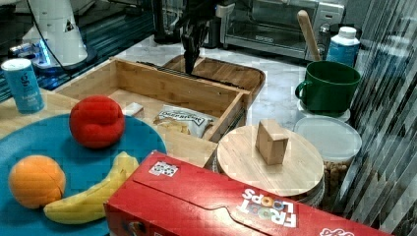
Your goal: Close the drawer.
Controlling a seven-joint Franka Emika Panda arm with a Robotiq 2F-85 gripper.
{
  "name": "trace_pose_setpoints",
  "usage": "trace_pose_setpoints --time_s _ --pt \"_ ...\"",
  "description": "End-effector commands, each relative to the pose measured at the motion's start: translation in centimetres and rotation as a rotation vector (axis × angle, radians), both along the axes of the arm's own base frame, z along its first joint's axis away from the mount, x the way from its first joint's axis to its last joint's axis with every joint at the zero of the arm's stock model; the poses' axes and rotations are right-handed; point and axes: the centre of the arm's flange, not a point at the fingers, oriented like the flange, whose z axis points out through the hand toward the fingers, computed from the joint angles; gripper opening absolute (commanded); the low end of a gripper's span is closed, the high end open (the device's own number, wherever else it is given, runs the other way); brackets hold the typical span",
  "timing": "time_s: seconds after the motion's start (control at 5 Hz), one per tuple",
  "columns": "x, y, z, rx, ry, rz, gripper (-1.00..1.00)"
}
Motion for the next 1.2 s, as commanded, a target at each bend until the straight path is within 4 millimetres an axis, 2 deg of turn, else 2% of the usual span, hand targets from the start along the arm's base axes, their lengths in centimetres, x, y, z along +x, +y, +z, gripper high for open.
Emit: trace_pose_setpoints --time_s 0.2,0.6,1.0,1.2 --pt "3.4 -6.3 4.7 0.001 -0.125 0.087 -1.00" --pt "4.6 -11.0 5.5 -0.019 -0.173 0.113 -1.00" --pt "4.5 -18.3 5.9 -0.035 -0.175 0.126 -1.00" --pt "4.4 -21.5 5.8 -0.050 -0.206 0.040 -1.00"
